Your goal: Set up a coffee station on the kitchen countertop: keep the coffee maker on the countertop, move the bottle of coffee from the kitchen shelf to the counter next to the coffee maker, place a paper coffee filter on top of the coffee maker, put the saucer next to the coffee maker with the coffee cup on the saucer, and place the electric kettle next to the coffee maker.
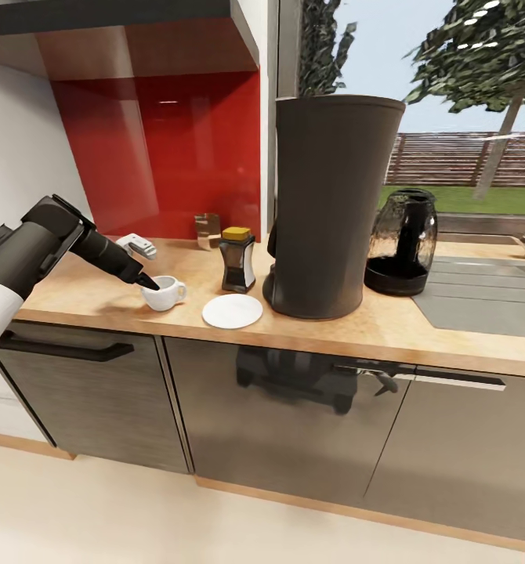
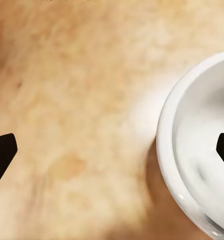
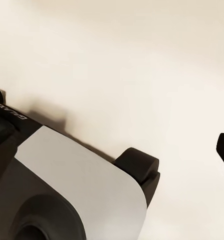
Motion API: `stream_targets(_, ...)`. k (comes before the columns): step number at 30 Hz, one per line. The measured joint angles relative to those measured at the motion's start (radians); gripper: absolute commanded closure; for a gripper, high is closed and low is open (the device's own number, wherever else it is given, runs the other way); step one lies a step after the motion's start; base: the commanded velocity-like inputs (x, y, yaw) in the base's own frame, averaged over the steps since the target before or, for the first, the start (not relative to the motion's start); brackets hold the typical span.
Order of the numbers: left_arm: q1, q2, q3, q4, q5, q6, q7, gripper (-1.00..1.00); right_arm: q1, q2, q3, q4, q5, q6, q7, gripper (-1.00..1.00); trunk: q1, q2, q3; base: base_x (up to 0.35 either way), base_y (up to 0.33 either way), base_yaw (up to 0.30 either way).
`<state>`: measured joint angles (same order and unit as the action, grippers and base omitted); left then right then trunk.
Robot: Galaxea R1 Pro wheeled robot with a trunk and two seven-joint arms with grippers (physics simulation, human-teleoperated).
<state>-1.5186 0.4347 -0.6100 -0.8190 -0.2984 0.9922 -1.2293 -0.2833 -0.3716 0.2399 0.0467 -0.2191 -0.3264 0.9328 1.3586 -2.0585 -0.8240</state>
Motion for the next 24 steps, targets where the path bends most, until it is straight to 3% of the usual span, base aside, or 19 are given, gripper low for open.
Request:
stream_targets(4,0.000,0.000,0.001,0.000,0.000,0.000,0.000,-1.00,0.000,0.000,0.000,0.000,0.000,0.000,0.000,-1.00,0.000,0.000,0.000,0.000,0.000,0.000)
stream_targets(9,0.000,0.000,0.001,0.000,0.000,-0.001,0.000,-1.00,0.000,0.000,0.000,0.000,0.000,0.000,0.000,-1.00,0.019,-0.035,-0.016,0.000,0.000,0.000)
stream_targets(20,0.000,0.000,0.001,0.001,0.000,-0.001,0.000,-1.00,0.000,0.000,0.000,0.000,0.001,0.000,-0.001,-1.00,0.019,-0.035,-0.016,0.000,0.000,0.000)
stream_targets(21,0.000,0.000,0.001,0.001,0.000,-0.001,0.000,1.00,0.000,0.000,0.000,0.000,0.001,0.000,-0.001,-1.00,0.019,-0.035,-0.016,0.000,0.000,0.000)
stream_targets(24,0.000,0.000,0.001,0.002,0.001,0.000,0.000,1.00,0.000,0.000,0.000,0.000,0.000,0.000,-0.001,-1.00,0.019,-0.035,-0.016,0.000,0.000,0.000)
